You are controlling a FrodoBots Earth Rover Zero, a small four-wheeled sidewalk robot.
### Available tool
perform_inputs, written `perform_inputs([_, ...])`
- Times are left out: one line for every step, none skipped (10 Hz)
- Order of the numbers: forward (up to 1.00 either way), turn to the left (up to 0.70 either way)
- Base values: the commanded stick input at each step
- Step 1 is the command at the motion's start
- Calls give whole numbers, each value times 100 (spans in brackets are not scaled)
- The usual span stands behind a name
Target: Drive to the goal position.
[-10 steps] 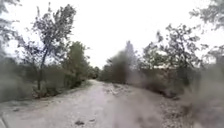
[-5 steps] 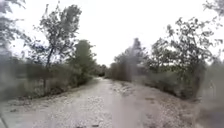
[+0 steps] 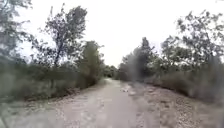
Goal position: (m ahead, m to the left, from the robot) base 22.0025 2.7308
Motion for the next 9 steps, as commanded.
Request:
perform_inputs([45,0])
perform_inputs([45,0])
perform_inputs([45,0])
perform_inputs([45,0])
perform_inputs([45,0])
perform_inputs([45,0])
perform_inputs([45,0])
perform_inputs([45,0])
perform_inputs([45,0])
